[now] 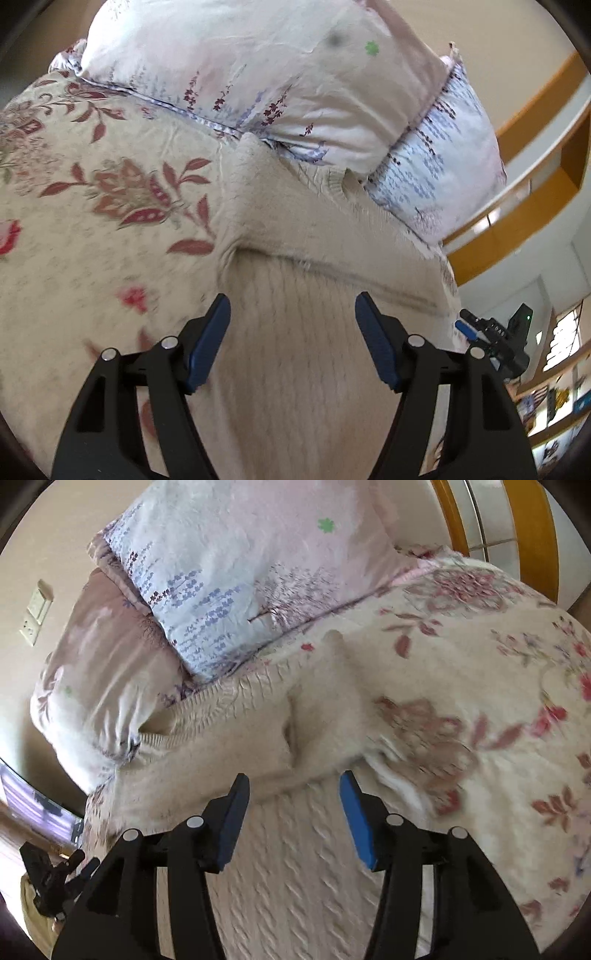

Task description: Fold small clothes

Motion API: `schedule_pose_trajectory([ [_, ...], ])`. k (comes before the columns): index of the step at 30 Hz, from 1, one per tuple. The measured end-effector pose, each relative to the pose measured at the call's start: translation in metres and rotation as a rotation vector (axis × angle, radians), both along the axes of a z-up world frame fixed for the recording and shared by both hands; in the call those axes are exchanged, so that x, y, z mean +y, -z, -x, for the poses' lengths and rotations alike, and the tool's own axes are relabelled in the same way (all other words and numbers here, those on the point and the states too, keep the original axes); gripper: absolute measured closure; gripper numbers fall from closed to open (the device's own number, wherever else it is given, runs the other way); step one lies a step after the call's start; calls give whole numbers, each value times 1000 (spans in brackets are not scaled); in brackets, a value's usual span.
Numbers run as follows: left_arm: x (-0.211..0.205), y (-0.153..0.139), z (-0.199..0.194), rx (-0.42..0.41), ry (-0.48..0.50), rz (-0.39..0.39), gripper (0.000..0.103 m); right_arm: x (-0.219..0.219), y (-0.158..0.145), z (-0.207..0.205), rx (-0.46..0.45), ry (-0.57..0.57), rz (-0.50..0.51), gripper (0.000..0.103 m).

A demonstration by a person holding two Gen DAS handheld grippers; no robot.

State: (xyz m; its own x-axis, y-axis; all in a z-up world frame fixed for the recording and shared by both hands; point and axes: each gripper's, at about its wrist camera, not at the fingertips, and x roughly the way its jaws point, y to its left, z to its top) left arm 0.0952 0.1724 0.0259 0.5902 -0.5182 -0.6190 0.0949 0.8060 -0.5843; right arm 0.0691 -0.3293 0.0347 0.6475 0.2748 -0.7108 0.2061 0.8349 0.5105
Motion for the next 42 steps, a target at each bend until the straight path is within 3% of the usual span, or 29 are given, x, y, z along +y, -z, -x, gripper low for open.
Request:
schedule_pose_trajectory([
  [7, 14, 14, 37, 66, 41, -18, 36, -35, 15, 47, 50, -18, -45, 50],
  [12, 19, 22, 60, 101, 56, 31, 40, -45, 24, 77, 81, -36, -61, 51],
  [16, 14, 33, 77, 131, 74, 62, 48, -50, 35, 100, 82, -50, -158, 56],
  [19, 9, 35, 88, 132, 92, 80, 53, -49, 42, 112, 83, -88, -263, 69],
  [22, 3, 42, 97, 159, 124, 135, 63, -46, 49, 124, 89, -122, -345, 72],
  [26, -4, 50, 111, 180, 183, 201, 68, -38, 52, 144, 87, -167, -406, 73],
  [32, -17, 55, 129, 167, 267, 220, 70, -21, 51, 161, 97, -244, -378, 76],
  [34, -21, 56, 132, 165, 283, 215, 74, -16, 51, 162, 96, -259, -369, 80],
  [36, -23, 58, 132, 169, 294, 211, 80, -11, 51, 161, 93, -265, -344, 92],
  [39, -27, 59, 132, 173, 298, 166, 96, -8, 40, 160, 26, -250, -288, 94],
  [42, -28, 52, 131, 139, 288, 143, 96, -11, 23, 161, -81, -209, -244, 94],
])
